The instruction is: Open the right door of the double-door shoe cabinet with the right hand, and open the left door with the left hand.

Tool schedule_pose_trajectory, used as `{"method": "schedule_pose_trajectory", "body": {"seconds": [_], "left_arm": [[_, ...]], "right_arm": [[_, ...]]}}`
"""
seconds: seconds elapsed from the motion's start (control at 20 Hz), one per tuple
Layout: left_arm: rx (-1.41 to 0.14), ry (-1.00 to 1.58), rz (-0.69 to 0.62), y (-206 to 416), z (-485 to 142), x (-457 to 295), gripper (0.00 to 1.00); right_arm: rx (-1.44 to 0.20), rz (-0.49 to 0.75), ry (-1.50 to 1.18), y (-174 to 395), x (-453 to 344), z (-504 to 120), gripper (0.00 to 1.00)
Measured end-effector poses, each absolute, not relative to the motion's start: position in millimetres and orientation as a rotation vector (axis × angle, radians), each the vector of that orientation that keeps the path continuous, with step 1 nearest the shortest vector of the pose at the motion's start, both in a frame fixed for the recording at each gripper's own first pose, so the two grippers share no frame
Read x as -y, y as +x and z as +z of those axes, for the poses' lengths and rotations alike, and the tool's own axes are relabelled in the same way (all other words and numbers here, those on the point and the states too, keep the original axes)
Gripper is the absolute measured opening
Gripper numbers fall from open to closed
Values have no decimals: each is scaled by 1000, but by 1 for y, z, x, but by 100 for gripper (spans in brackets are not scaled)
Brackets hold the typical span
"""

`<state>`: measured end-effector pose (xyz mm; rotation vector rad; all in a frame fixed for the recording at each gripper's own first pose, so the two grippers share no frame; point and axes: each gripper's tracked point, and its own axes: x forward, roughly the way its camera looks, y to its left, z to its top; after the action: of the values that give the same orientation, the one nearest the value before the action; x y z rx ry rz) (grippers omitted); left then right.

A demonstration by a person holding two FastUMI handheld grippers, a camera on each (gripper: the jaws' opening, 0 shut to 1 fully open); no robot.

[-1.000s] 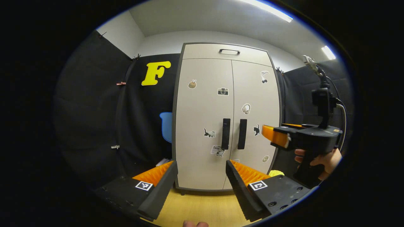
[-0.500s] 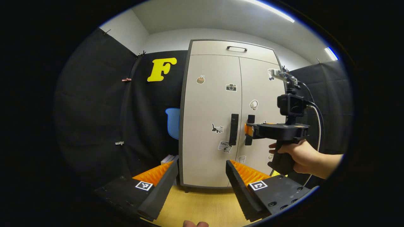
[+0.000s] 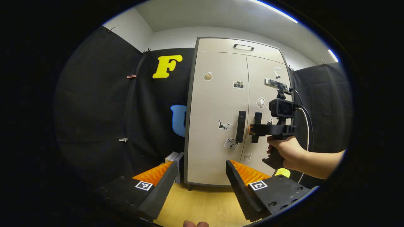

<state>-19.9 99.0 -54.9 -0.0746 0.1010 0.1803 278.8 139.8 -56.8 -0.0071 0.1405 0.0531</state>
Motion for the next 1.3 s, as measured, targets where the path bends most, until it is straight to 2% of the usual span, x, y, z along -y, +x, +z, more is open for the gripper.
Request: {"method": "schedule_pose_trajectory", "body": {"seconds": [0.1,0.15,0.25,0.35,0.45,0.5,0.7,1.3], "left_arm": [[-105,-70,190,-21,-56,-102,95],[-106,-72,192,-23,-57,-103,95],[-110,-77,197,-25,-58,-103,95],[-110,-79,203,-27,-57,-103,95],[-106,-82,205,-30,-56,-102,95],[-105,-82,205,-32,-56,-101,95],[-99,-73,213,-36,-53,-102,95],[-99,-62,235,-45,-49,-99,95]], "right_arm": [[-128,35,-3,280,-139,-56,41],[-117,22,-27,280,-138,-54,36],[-103,5,-68,281,-137,-53,36],[-110,15,-45,281,-138,-55,24],[-121,36,-41,281,-138,-56,24],[-125,37,-44,278,-138,-55,16],[-121,68,-28,267,-136,-52,17],[-158,278,60,226,-120,-39,16]]}}
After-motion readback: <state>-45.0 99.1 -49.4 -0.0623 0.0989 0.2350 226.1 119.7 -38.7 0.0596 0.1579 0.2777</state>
